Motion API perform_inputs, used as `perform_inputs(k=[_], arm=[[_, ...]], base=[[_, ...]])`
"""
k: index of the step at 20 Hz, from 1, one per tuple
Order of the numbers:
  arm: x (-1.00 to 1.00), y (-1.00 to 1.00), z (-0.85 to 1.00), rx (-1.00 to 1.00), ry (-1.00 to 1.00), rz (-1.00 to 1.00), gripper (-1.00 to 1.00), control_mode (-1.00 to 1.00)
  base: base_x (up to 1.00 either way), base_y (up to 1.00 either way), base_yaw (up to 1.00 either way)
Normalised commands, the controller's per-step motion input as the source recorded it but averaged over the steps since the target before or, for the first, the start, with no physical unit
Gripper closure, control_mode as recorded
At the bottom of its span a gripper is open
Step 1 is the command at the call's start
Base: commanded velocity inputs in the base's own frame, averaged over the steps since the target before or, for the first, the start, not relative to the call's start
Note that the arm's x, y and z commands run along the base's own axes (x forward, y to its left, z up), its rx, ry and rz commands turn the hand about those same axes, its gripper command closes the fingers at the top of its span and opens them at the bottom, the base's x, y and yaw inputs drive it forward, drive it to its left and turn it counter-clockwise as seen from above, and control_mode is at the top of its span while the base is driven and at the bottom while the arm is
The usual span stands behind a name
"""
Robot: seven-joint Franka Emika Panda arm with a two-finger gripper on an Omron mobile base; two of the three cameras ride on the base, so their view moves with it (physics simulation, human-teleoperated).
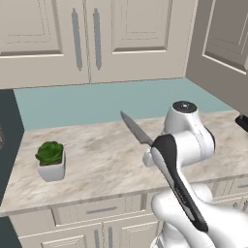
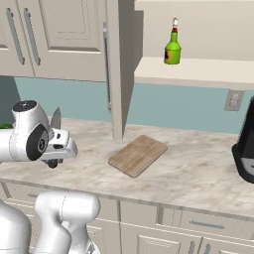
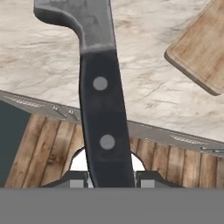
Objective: Move the cutting board and knife to the sink. Then move spray from the cabinet to the counter.
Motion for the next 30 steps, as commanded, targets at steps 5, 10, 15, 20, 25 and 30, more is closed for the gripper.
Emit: perform_inputs(k=[5, 10, 15, 20, 25, 30], arm=[[0.0, 0.0, 0.0, 0.0, 0.0, 0.0, 1.0, -1.0], [-0.1, 0.0, 0.0, 0.0, 0.0, 0.0, 1.0, -1.0], [-0.44, 0.0, -0.02, 0.0, -0.03, 0.0, 1.0, 1.0], [0.0, 0.0, 0.0, 0.0, 0.0, 0.0, 1.0, 1.0], [0.0, 0.0, 0.0, 0.0, 0.0, 0.0, 1.0, 1.0], [0.0, 0.0, 0.0, 0.0, 0.0, 0.0, 1.0, 1.0]], base=[[0.0, 0.0, 0.0], [0.0, 0.0, 0.0], [-0.17, 0.0, -0.01], [-0.97, 0.0, -0.1], [-0.92, -0.01, -0.17], [-0.79, -0.05, -0.23]])
